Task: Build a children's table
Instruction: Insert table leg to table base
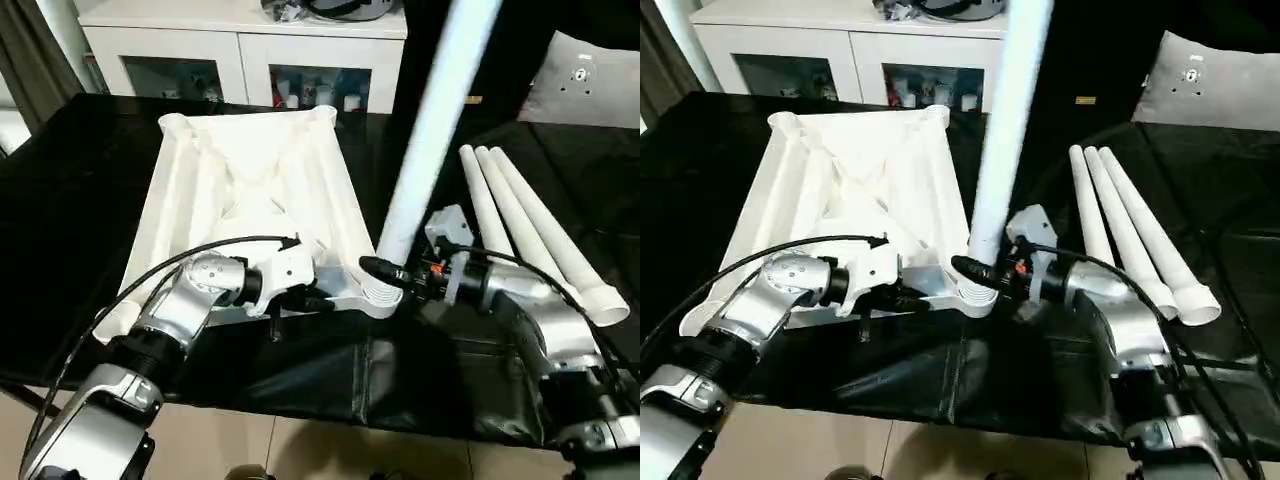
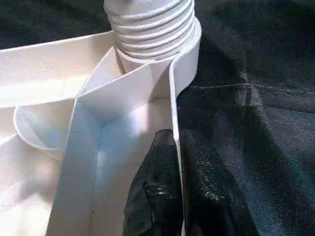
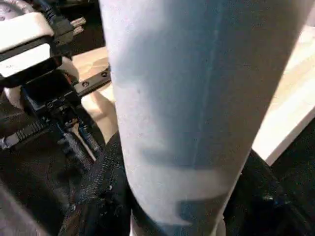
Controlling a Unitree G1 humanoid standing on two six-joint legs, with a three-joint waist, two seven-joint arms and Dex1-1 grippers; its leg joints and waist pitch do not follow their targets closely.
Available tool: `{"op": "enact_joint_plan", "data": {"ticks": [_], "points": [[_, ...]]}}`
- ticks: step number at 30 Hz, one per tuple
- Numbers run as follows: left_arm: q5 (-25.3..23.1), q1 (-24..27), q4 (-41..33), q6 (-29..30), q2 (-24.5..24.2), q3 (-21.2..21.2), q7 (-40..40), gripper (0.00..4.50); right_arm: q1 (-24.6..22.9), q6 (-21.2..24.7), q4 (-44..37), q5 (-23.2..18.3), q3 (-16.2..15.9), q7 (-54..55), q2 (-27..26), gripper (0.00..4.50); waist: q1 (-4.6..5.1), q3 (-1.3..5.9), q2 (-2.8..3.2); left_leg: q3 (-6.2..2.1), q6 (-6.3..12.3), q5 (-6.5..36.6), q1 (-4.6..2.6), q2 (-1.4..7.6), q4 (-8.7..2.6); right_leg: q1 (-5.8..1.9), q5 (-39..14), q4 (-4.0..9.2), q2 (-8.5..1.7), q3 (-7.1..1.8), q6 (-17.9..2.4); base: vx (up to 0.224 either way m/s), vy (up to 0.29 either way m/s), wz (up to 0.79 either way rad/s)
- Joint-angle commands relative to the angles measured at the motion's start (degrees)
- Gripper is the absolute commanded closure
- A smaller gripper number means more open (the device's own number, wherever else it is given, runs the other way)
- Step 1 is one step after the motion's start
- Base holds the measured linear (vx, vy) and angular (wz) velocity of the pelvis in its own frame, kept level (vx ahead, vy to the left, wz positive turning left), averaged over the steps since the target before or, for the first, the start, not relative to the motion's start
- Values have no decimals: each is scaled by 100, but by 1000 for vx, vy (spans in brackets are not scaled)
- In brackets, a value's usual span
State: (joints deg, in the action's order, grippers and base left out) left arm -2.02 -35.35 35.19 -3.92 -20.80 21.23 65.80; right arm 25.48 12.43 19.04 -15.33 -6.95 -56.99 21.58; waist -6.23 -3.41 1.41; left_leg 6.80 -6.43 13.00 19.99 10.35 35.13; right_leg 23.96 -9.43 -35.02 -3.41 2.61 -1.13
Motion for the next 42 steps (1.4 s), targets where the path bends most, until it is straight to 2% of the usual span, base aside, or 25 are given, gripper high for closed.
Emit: {"op": "enact_joint_plan", "data": {"ticks": [1,4,8,11,13,15,16,23,26,28,29,30,31,32,33,35,37,40,42], "points": [[36,-135,-202,-151,-29,20,223,450,-80,183,306,210,-272,-183,79,260,9,430,-24,100,349,357,71,164,-430,-432,-826,334,-398,-220,-1350,0,0,0],[20,-127,-221,-167,-46,56,285,450,-4,81,435,298,-381,-290,101,260,9,434,-15,101,372,315,72,162,-424,-436,-680,324,-397,-216,-1397,0,0,0],[0,-162,-122,-220,-51,59,301,450,-20,74,395,320,-420,-380,125,260,9,422,-7,104,352,408,66,165,-432,-435,-821,339,-395,-217,-1379,0,0,0],[-2,-176,-95,-231,-50,57,314,450,-24,56,394,331,-442,-414,137,260,6,430,-11,100,356,350,71,170,-430,-438,-724,327,-395,-216,-1393,0,0,0],[5,-193,-85,-243,-62,68,396,450,-63,50,378,329,-484,-491,152,260,3,431,26,96,352,361,68,166,-427,-438,-674,325,-393,-215,-1414,0,0,0],[15,-219,-65,-252,-76,80,486,450,-74,75,401,303,-510,-552,154,260,5,431,11,100,362,405,63,167,-429,-439,-673,329,-387,-214,-1428,0,0,0],[15,-226,-44,-257,-88,87,523,450,-51,70,465,301,-512,-547,137,260,4,422,37,98,350,462,64,170,-433,-435,-720,334,-391,-215,-1435,0,0,0],[4,-158,-45,-182,-121,29,420,450,4,-37,684,439,-433,-220,-2,260,15,400,19,97,272,625,50,173,-457,-424,-1009,363,-392,-217,-1378,0,0,0],[-23,-109,-116,-31,-143,-50,223,450,33,-113,772,577,-394,88,-67,260,40,374,11,96,205,795,51,163,-481,-417,-1336,402,-397,-217,-1291,0,0,0],[-5,43,-392,519,-114,-345,-383,450,148,-133,973,747,-233,802,-239,260,75,337,-3,86,152,1002,48,165,-516,-403,-1761,432,-398,-215,-1171,0,0,0],[-1,52,-411,549,-109,-363,-417,450,155,-129,983,753,-224,837,-248,260,104,323,3,78,99,1069,60,171,-532,-404,-1889,425,-407,-215,-1150,0,0,0],[103,268,-889,1125,-18,-596,-844,450,276,-109,1165,851,-98,1386,-393,260,146,316,-6,73,40,1234,43,166,-537,-400,-2275,448,-420,-205,-1042,0,0,0],[94,378,-1147,1381,43,-637,-1014,450,332,-100,1241,831,-42,1514,-458,260,187,308,-19,60,28,1239,66,154,-546,-407,-2506,469,-423,-198,-949,0,0,0],[94,378,-1147,1381,43,-637,-1014,450,332,-100,1241,831,-42,1514,-458,260,202,307,-10,53,44,1226,77,151,-551,-407,-2565,487,-425,-195,-922,0,0,0],[67,520,-1488,1700,153,-659,-1224,450,419,-103,1353,818,17,1673,-534,260,235,306,-14,65,94,1264,56,144,-539,-376,-2627,516,-403,-197,-868,0,0,0],[52,747,-2044,2189,354,-657,-1495,450,561,-137,1547,832,87,1949,-642,260,291,319,-19,62,135,1140,84,164,-538,-392,-2323,479,-402,-207,-986,0,0,0],[98,921,-2554,2543,613,-571,-1657,450,702,-154,1745,795,160,2129,-729,260,319,328,-59,103,254,922,88,138,-501,-392,-1989,481,-377,-207,-1134,0,0,0],[-10,1049,-3175,2969,905,-269,-1912,450,879,-176,1968,759,172,2231,-868,260,329,362,-53,115,406,531,112,124,-470,-419,-1430,429,-361,-202,-1269,0,0,0],[-121,990,-3183,3060,905,-207,-1998,450,894,-139,1971,747,116,2153,-902,260,330,370,-58,122,498,372,121,109,-455,-428,-1158,418,-348,-195,-1347,0,0,0]]}}
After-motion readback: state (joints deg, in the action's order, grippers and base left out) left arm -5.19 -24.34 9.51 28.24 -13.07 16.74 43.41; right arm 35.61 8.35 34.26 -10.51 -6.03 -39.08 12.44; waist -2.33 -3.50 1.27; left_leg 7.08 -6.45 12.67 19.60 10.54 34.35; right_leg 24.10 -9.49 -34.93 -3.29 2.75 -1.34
